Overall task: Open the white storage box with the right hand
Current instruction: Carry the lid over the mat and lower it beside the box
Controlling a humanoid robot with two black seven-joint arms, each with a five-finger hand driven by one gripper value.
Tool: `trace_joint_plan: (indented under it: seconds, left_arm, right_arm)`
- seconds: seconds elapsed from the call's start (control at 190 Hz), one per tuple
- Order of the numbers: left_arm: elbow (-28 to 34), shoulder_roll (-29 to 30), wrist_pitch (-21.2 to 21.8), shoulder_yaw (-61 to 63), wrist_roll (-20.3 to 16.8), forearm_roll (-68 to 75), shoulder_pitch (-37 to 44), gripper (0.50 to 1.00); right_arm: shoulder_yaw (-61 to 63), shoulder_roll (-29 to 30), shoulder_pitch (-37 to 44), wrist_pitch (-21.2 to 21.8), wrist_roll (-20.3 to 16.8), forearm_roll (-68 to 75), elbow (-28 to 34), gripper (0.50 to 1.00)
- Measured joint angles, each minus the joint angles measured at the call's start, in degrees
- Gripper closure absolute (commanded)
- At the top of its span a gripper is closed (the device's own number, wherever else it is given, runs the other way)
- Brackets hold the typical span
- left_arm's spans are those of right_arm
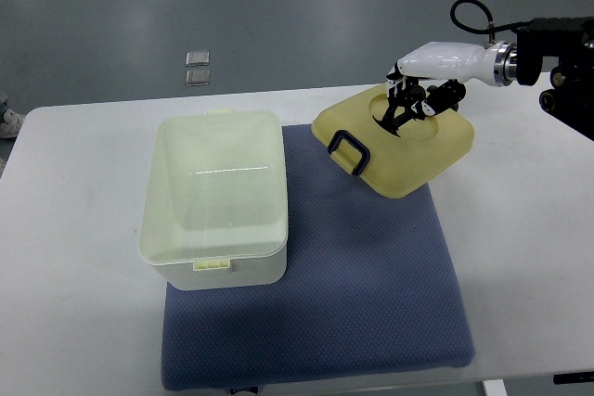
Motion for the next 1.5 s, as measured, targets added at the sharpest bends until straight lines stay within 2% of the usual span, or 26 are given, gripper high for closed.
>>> trace_joint_plan:
  seconds: [0.195,0.499,0.82,1.43,1.441,1.498]
  left_arm:
    - [0.0,0.0,0.0,0.0,0.0,0.0,0.0,0.500]
    - [0.0,0.0,0.0,0.0,0.0,0.0,0.0,0.500]
    - [0.0,0.0,0.0,0.0,0.0,0.0,0.0,0.500]
    - [0.0,0.0,0.0,0.0,0.0,0.0,0.0,0.500]
    - [0.0,0.0,0.0,0.0,0.0,0.0,0.0,0.500]
    - [0.0,0.0,0.0,0.0,0.0,0.0,0.0,0.500]
  right_arm:
    - [-0.2,1.1,-2.1,-0.1,0.1,0.0,0.1,1.000]
    - [-0.6,1.6,-2.7,0.0,2.4,-0.1,0.8,1.000]
    - [-0.9,1.8,-2.9,0.6,4.3,-0.3,4.4,1.000]
    - [-2.3,2.8,-5.7,0.7,4.5,-0.3,6.9,1.000]
    - [-2.3,2.9,-5.7,0.7,4.5,-0.3,6.9,0.998]
    - [-2.3,3.5,-5.8,0.7,4.5,-0.3,6.9,0.900]
